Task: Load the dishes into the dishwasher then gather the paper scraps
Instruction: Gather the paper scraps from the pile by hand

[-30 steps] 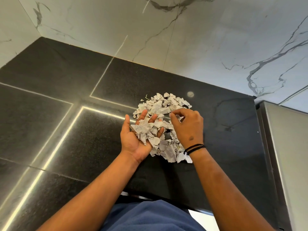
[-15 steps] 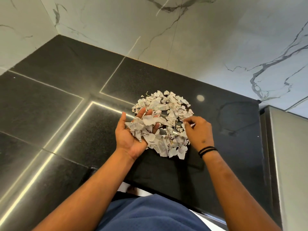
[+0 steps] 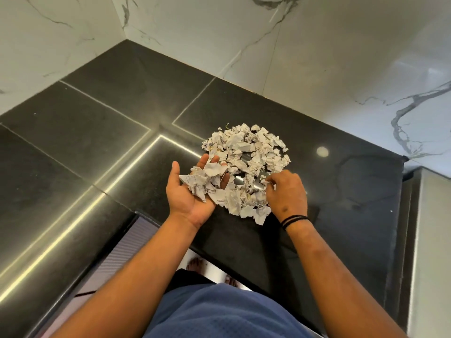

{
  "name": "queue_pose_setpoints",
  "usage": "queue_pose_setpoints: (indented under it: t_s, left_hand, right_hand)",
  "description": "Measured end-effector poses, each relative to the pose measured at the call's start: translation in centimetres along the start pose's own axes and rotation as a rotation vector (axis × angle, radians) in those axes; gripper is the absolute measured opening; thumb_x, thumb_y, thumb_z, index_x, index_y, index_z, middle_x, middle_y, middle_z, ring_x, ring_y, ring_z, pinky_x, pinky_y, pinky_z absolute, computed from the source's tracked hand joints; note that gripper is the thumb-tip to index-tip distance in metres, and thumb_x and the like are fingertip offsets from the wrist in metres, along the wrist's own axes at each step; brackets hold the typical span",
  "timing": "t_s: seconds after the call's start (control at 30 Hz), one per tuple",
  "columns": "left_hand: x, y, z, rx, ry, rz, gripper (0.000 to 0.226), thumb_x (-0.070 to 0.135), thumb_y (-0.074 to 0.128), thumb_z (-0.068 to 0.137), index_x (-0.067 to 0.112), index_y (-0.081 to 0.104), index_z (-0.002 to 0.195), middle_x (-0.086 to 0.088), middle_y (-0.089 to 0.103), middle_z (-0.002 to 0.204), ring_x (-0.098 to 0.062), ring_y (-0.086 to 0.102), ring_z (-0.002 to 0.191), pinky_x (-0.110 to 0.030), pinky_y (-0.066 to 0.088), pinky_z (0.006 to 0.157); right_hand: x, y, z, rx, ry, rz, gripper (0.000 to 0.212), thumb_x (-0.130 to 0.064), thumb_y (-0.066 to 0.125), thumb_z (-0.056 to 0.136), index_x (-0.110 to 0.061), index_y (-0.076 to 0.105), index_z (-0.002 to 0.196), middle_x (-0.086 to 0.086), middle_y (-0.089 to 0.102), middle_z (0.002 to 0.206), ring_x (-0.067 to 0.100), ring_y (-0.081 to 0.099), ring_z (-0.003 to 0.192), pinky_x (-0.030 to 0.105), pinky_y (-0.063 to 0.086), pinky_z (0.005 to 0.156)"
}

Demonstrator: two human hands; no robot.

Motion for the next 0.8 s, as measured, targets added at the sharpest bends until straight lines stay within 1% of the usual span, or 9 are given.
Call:
queue_pose_setpoints:
  t_s: [0.13, 0.23, 0.33, 0.43, 0.53, 0.63, 0.67, 0.73, 0.8]
  left_hand:
    - [-1.4, 0.9, -0.2, 0.015, 0.046, -0.033, 0.071, 0.064, 0.043, 0.095, 0.007, 0.060, 0.134, -0.019, 0.061, 0.139, -0.037, 0.057, 0.130, -0.052, 0.043, 0.109]
    - [-2.6, 2.0, -0.5, -0.003, 0.072, -0.067, 0.070, 0.063, 0.042, 0.097, 0.008, 0.057, 0.138, -0.021, 0.063, 0.136, -0.041, 0.057, 0.129, -0.054, 0.043, 0.109]
    - [-3.7, 2.8, -0.8, -0.032, 0.089, -0.116, 0.068, 0.061, 0.042, 0.098, 0.008, 0.057, 0.139, -0.024, 0.061, 0.137, -0.044, 0.057, 0.127, -0.059, 0.039, 0.112]
    - [-3.8, 3.1, -1.5, -0.067, 0.113, -0.164, 0.065, 0.062, 0.043, 0.098, 0.009, 0.060, 0.133, -0.020, 0.060, 0.138, -0.041, 0.060, 0.125, -0.057, 0.041, 0.112]
    - [-3.2, 2.9, -3.1, -0.115, 0.139, -0.215, 0.062, 0.061, 0.042, 0.098, 0.008, 0.065, 0.121, -0.019, 0.062, 0.131, -0.038, 0.063, 0.118, -0.054, 0.043, 0.111]
    - [-2.2, 2.1, -5.4, -0.131, 0.188, -0.242, 0.060, 0.058, 0.042, 0.099, 0.006, 0.066, 0.119, -0.019, 0.066, 0.126, -0.037, 0.065, 0.116, -0.052, 0.040, 0.114]
    - [-1.8, 1.5, -6.4, -0.126, 0.217, -0.249, 0.060, 0.057, 0.042, 0.099, 0.005, 0.065, 0.119, -0.019, 0.067, 0.124, -0.037, 0.067, 0.113, -0.052, 0.037, 0.116]
    - [-0.9, 0.7, -8.2, -0.116, 0.252, -0.266, 0.060, 0.055, 0.043, 0.098, 0.004, 0.064, 0.121, -0.018, 0.067, 0.123, -0.038, 0.068, 0.109, -0.051, 0.034, 0.118]
    - [-0.2, -0.6, -10.4, -0.102, 0.309, -0.293, 0.059, 0.053, 0.043, 0.098, 0.003, 0.062, 0.123, -0.017, 0.066, 0.125, -0.038, 0.066, 0.112, -0.050, 0.039, 0.114]
  right_hand:
    - [-2.4, -3.8, -0.5, 0.197, -0.011, 0.471, 0.004, -0.017, 0.074, 0.087, -0.020, 0.071, 0.086, -0.009, 0.068, 0.081, 0.005, 0.062, 0.074, 0.025, 0.052, 0.068]
    - [-5.8, -6.5, -1.9, 0.125, -0.102, 0.744, 0.016, -0.013, 0.082, 0.081, -0.014, 0.067, 0.085, -0.009, 0.067, 0.077, 0.001, 0.061, 0.066, 0.017, 0.052, 0.061]
    - [-8.5, -7.1, -3.5, -0.027, -0.236, 0.772, 0.018, -0.007, 0.084, 0.075, -0.013, 0.067, 0.077, -0.005, 0.069, 0.075, 0.002, 0.061, 0.065, 0.017, 0.051, 0.061]
    - [-9.8, -6.3, -4.5, -0.086, -0.366, 0.654, 0.012, -0.007, 0.081, 0.072, -0.016, 0.074, 0.076, -0.009, 0.071, 0.078, -0.004, 0.058, 0.069, 0.017, 0.045, 0.068]
    - [-10.1, -6.0, -5.3, 0.057, -0.440, 0.621, 0.012, -0.020, 0.079, 0.074, -0.020, 0.077, 0.086, -0.005, 0.064, 0.094, 0.007, 0.057, 0.089, 0.027, 0.048, 0.077]
    - [-10.5, -5.8, -6.2, 0.325, -0.359, 0.795, 0.014, -0.024, 0.070, 0.086, -0.017, 0.073, 0.098, 0.002, 0.058, 0.100, 0.022, 0.057, 0.096, 0.043, 0.051, 0.080]
    - [-11.1, -5.4, -6.8, 0.357, -0.312, 0.872, 0.017, -0.027, 0.067, 0.089, -0.019, 0.070, 0.104, 0.003, 0.058, 0.105, 0.024, 0.057, 0.100, 0.046, 0.051, 0.084]
    - [-12.4, -4.3, -8.0, 0.242, -0.186, 1.071, 0.027, -0.033, 0.061, 0.093, -0.019, 0.065, 0.115, -0.003, 0.062, 0.113, 0.018, 0.059, 0.109, 0.042, 0.051, 0.093]
    - [-14.4, -2.6, -9.7, -0.033, -0.086, 1.278, 0.037, -0.030, 0.057, 0.097, -0.007, 0.062, 0.125, -0.010, 0.068, 0.112, 0.007, 0.063, 0.110, 0.030, 0.051, 0.096]
Point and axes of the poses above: each hand's wrist, its own z-axis towards the middle knuckle, its own y-axis out of the palm, x = y × z, the point moved 2 cm from there along z, towards the middle knuckle
